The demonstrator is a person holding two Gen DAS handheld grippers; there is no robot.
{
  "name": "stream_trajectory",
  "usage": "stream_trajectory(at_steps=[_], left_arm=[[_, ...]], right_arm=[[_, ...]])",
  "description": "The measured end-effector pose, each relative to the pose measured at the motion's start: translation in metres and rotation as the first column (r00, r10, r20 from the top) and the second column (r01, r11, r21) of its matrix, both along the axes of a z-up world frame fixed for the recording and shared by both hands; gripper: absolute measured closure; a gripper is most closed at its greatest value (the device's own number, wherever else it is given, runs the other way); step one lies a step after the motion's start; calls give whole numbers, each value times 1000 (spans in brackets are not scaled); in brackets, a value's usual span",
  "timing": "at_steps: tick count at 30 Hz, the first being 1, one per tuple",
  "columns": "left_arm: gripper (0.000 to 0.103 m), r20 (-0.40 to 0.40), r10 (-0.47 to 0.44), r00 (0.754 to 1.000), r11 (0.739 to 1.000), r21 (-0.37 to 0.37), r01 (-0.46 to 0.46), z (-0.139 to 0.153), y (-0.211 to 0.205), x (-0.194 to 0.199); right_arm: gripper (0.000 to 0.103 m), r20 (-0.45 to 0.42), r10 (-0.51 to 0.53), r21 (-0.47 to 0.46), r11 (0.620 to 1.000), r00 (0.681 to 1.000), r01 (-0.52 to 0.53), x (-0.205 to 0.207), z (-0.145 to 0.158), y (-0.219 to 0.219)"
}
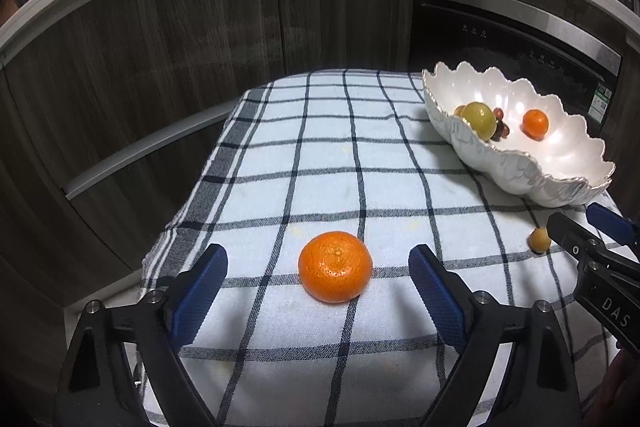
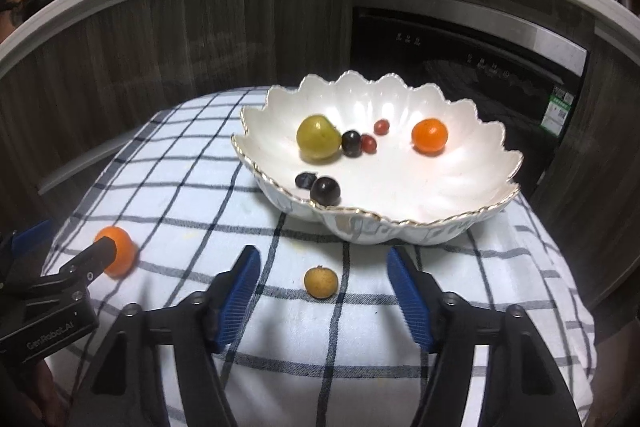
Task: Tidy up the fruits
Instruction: 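Withdraw both open grippers from the bowl toward the mandarin and brown fruit, then grasp the mandarin with the left gripper while the right gripper grasps the small brown fruit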
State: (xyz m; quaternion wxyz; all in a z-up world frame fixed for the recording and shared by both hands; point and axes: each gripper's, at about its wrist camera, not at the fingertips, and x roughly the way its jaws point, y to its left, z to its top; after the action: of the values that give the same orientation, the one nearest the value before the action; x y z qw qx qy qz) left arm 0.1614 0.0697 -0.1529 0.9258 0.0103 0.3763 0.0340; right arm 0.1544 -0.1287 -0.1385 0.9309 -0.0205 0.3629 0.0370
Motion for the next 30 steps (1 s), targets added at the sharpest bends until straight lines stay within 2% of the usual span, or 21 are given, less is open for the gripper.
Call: stream_trajectory(at_steps=[8, 15, 20, 23, 26, 30], left_arm=[[20, -34, -2, 999, 1000, 2, 2, -14, -1, 7], [28, -50, -13, 999, 1000, -3, 13, -19, -6, 16], [32, -69, -8, 998, 1000, -17, 7, -22, -3, 20], [38, -85, -5, 996, 1000, -23, 3, -26, -2, 22], [41, -97, -2, 995, 1000, -30, -1, -28, -1, 23], [42, -108, -2, 994, 999, -36, -2, -29, 0, 25]], right_arm=[[49, -52, 0, 8, 1000, 999, 1, 9, -19, -1], [51, -79, 1, 21, 1000, 997, 1, 14, -26, -3], [58, -108, 1, 28, 1000, 994, 2, 20, -31, -5], [59, -106, 5, 30, 1000, 994, -2, 19, -31, -4], [59, -113, 14, 23, 1000, 993, -11, 21, -33, -2], [71, -141, 20, 27, 999, 990, -17, 24, -37, -1]])
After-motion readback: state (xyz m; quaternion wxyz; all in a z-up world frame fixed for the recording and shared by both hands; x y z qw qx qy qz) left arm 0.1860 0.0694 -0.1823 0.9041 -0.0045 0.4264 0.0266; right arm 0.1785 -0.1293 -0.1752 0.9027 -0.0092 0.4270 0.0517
